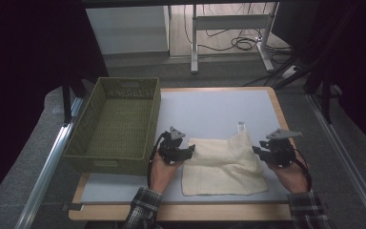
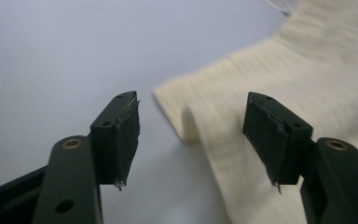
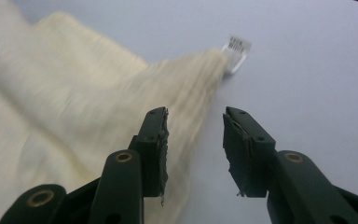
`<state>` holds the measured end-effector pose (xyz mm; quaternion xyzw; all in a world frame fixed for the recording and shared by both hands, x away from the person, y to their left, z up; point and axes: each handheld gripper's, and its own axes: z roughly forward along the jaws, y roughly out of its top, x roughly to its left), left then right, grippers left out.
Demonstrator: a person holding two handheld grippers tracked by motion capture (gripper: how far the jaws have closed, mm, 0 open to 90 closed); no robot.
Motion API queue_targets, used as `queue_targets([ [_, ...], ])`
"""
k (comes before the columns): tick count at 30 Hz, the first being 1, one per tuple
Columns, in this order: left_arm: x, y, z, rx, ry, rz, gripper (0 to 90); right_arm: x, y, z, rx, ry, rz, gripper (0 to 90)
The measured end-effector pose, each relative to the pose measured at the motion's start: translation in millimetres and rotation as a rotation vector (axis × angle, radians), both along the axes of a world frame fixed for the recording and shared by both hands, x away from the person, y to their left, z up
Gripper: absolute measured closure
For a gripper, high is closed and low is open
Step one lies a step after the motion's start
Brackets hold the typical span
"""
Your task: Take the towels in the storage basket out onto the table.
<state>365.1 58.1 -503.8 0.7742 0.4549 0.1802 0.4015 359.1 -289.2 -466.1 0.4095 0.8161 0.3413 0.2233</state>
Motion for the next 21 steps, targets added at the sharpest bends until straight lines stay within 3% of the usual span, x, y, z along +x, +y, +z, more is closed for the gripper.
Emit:
queue_targets([
  [2, 14.4, -3.2, -3.3, -0.01, 0.009, 0.019, 37.4, 21.3, 6.7, -7.7, 0.019, 0.014, -0.026, 58.4],
  [5, 22.8, -4.5, -8.0, -0.018, 0.025, 0.026, 37.3, 31.3, 11.3, -16.4, 0.016, 0.043, -0.025, 55.5],
  [6, 27.7, -7.3, -14.6, -0.01, 0.046, 0.015, 37.2, 37.8, 15.1, -26.8, -0.001, 0.065, -0.021, 53.1],
  [8, 29.5, -9.6, -19.2, 0.002, 0.058, 0.007, 37.0, 39.9, 16.4, -31.8, -0.011, 0.075, -0.021, 52.3],
  [9, 31.7, -13.8, -28.4, 0.04, 0.074, -0.01, 37.0, 41.9, 18.2, -41.1, -0.027, 0.089, -0.019, 51.7],
  [11, 32.1, -15.6, -32.4, 0.051, 0.079, -0.013, 37.8, 42.2, 18.8, -48.9, -0.048, 0.1, -0.024, 51.1],
  [13, 31.4, -17.8, -35.6, 0.072, 0.055, -0.023, 38.4, 41.1, 17.7, -50.6, -0.028, 0.091, -0.025, 51.6],
  [15, 33.6, -20.3, -33.9, 0.072, 0.056, -0.053, 49.3, 38.6, 14.9, -52.1, 0.008, 0.093, -0.024, 64.2],
  [16, 33.6, -20.3, -33.9, 0.072, 0.056, -0.053, 56.9, 38.6, 14.9, -52.1, 0.008, 0.093, -0.024, 64.2],
  [17, 35.4, -22.3, -33.2, 0.066, 0.062, -0.072, 65.7, 36.5, 16.0, -52.0, 0.018, 0.096, -0.009, 82.5],
  [18, 35.4, -22.3, -33.2, 0.066, 0.062, -0.072, 73.8, 36.5, 16.0, -52.0, 0.018, 0.096, -0.009, 82.5],
  [19, 36.4, -24.1, -32.3, 0.065, 0.063, -0.109, 82.8, 35.2, 19.0, -51.7, 0.01, 0.098, -0.004, 86.4],
  [21, 35.1, -24.7, -29.3, 0.088, 0.038, -0.114, 85.3, 33.7, 22.8, -48.7, -0.023, 0.09, -0.002, 87.1],
])
